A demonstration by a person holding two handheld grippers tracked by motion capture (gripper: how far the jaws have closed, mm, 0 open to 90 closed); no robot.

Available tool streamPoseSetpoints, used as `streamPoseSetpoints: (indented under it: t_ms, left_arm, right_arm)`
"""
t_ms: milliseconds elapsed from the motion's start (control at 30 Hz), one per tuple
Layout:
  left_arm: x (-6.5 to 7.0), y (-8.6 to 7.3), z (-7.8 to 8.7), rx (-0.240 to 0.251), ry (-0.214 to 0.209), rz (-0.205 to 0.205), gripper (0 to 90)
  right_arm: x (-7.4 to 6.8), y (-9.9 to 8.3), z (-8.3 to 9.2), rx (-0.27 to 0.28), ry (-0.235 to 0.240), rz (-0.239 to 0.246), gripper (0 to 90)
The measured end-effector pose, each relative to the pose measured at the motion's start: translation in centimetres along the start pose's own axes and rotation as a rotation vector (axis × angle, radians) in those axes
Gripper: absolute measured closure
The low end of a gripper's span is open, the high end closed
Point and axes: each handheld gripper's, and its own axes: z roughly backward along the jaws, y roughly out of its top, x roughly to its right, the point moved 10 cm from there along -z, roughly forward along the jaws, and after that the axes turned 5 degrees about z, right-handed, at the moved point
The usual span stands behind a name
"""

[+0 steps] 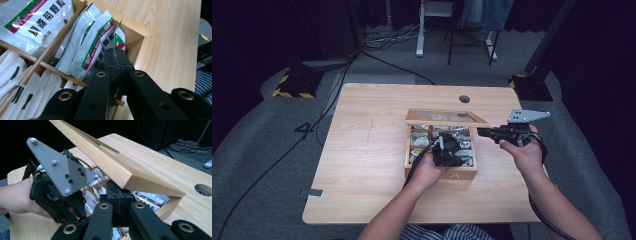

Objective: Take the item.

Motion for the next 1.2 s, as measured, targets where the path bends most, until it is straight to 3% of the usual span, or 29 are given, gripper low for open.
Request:
streamPoseSetpoints:
  t_ms: [200,633,1000,1200]
  left_arm:
    - [0.6,0.7,1.2,0.052,0.031,-0.07,90.0]
    - [1.8,2.6,4.6,0.158,0.077,-0.149,90.0]
    - [2.9,3.1,8.4,0.222,0.045,-0.149,90.0]
    - [2.4,2.5,10.0,0.223,0.024,-0.119,90.0]
  right_arm:
    - [0.0,0.1,0.0,0.001,-0.001,0.0,90.0]
    - [0.1,0.2,0.0,0.005,-0.004,0.001,90.0]
    - [0.2,0.3,0.1,0.005,-0.011,0.002,90.0]
    - [0.3,0.4,0.1,0.009,-0.012,0.005,90.0]
